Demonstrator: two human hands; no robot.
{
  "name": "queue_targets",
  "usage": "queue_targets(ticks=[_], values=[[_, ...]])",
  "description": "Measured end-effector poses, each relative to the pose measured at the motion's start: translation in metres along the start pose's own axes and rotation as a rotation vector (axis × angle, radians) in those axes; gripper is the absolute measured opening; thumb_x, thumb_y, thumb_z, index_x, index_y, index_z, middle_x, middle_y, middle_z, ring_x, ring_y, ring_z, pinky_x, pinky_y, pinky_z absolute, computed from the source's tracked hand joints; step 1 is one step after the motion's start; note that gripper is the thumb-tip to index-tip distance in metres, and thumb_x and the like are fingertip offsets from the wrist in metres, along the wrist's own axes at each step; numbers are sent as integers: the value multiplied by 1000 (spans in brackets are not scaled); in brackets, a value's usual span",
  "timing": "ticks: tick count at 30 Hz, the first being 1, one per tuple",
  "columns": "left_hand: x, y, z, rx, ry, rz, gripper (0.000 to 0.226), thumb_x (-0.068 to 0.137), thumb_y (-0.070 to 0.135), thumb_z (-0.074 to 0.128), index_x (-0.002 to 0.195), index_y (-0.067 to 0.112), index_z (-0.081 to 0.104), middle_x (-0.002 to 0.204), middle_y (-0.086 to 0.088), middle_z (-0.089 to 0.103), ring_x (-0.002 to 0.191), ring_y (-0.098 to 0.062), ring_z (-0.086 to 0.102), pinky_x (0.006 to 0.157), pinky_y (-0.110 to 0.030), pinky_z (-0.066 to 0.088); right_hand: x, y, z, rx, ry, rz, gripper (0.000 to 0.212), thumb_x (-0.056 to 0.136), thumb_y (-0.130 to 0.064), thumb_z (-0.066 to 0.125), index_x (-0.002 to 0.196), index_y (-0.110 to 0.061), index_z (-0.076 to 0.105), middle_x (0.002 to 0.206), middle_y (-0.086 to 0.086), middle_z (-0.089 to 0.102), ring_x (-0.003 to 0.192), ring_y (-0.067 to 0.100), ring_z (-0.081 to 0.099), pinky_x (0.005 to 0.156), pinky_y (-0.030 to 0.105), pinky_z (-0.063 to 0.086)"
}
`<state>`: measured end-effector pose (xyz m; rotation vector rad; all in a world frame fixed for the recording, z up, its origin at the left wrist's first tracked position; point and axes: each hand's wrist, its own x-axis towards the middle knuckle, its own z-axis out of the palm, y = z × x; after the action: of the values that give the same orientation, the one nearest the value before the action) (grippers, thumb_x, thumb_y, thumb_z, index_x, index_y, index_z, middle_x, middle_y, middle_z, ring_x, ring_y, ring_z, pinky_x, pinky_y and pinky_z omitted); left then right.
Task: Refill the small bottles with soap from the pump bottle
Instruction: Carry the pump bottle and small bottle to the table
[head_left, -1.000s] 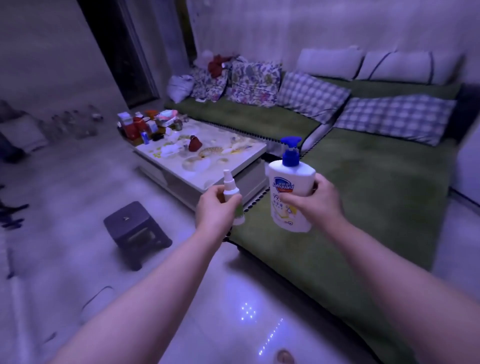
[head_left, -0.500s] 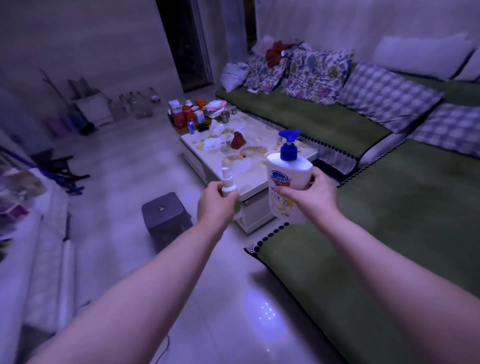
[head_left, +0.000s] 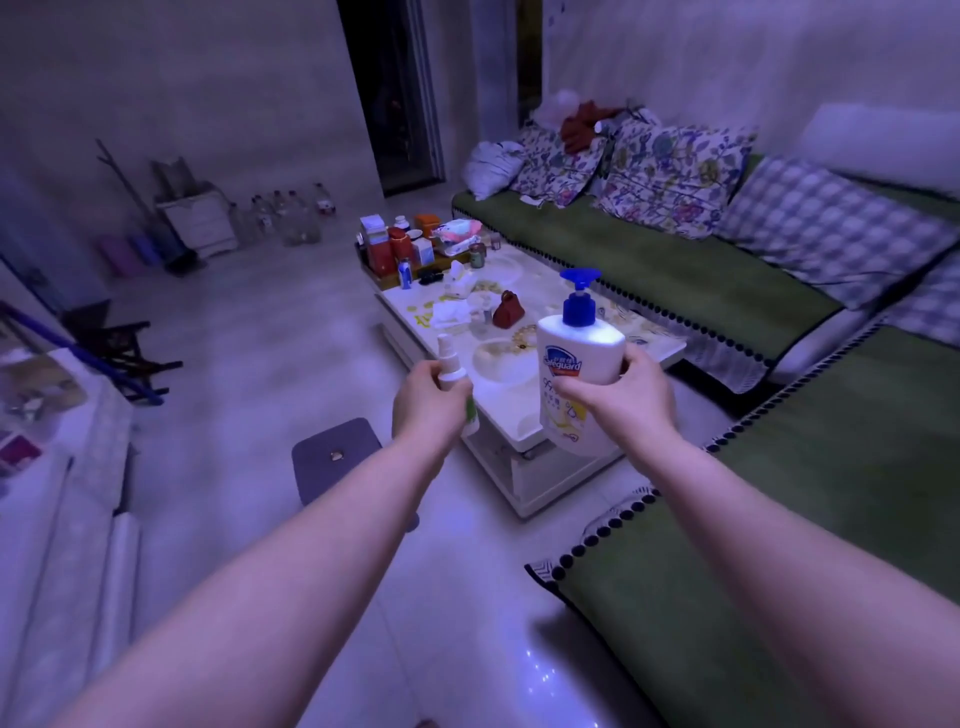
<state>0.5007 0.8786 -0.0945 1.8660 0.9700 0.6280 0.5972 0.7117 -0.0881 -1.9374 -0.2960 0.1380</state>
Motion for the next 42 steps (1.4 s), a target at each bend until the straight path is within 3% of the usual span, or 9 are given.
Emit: queue_targets(ticks=[5, 12, 18, 23, 27, 30, 35, 42], values=[[102, -14, -43, -30, -69, 54, 28, 79, 28, 70, 105, 22, 64, 98, 6, 66, 87, -12, 61, 63, -22, 41, 58, -34, 87, 19, 50, 19, 65, 47, -51, 79, 103, -26, 60, 98, -8, 68, 91, 16, 66, 81, 42, 55], [230, -38, -89, -60, -130, 104, 27, 80, 22, 71, 105, 17, 64, 94, 5, 65, 77, -6, 56, 62, -15, 39, 127, -65, 193, 74, 85, 28, 58, 55, -39, 84, 104, -29, 55, 102, -4, 67, 93, 20, 64, 81, 44, 55], [310, -77, -91, -13, -124, 32, 23, 82, 21, 68, 104, 21, 63, 96, 4, 64, 90, -16, 60, 78, -28, 45, 175, -72, 268, 56, 37, 38, 53, 55, -36, 85, 100, -29, 56, 97, -5, 67, 90, 19, 64, 81, 46, 55], [389, -81, -88, -17, -124, 37, 26, 83, 23, 66, 108, 23, 62, 98, 3, 64, 89, -16, 59, 77, -30, 47, 230, -83, 326, 61, 14, 47, 62, 41, -51, 77, 98, -29, 61, 92, -10, 69, 85, 15, 67, 77, 45, 57], [464, -83, -83, 45, -138, 19, 23, 83, 26, 65, 106, 23, 61, 100, 2, 64, 92, -19, 60, 80, -35, 49, 286, -95, 377, 41, 24, 74, 65, 41, -53, 76, 97, -26, 61, 90, -12, 68, 85, 15, 66, 76, 43, 57], [507, -80, -83, 48, -131, 36, 24, 82, 29, 65, 105, 24, 61, 97, 3, 64, 91, -20, 60, 79, -35, 50, 314, -103, 405, 20, 33, 77, 53, 51, -43, 82, 96, -29, 59, 91, -12, 64, 87, 17, 64, 76, 40, 55], [560, -76, -78, 36, -159, 34, 18, 83, 25, 65, 100, 25, 60, 93, 6, 61, 84, -16, 57, 72, -28, 44, 353, -112, 433, -27, 30, 93, 55, 51, -46, 82, 99, -30, 59, 94, -8, 68, 85, 16, 65, 75, 40, 55], [621, -69, -61, 8, -248, 100, 19, 81, 18, 68, 97, 23, 60, 95, 0, 66, 86, -18, 60, 79, -33, 49, 387, -125, 455, -50, 118, 104, 57, 50, -45, 81, 100, -25, 60, 96, -5, 68, 87, 18, 65, 76, 43, 55]])
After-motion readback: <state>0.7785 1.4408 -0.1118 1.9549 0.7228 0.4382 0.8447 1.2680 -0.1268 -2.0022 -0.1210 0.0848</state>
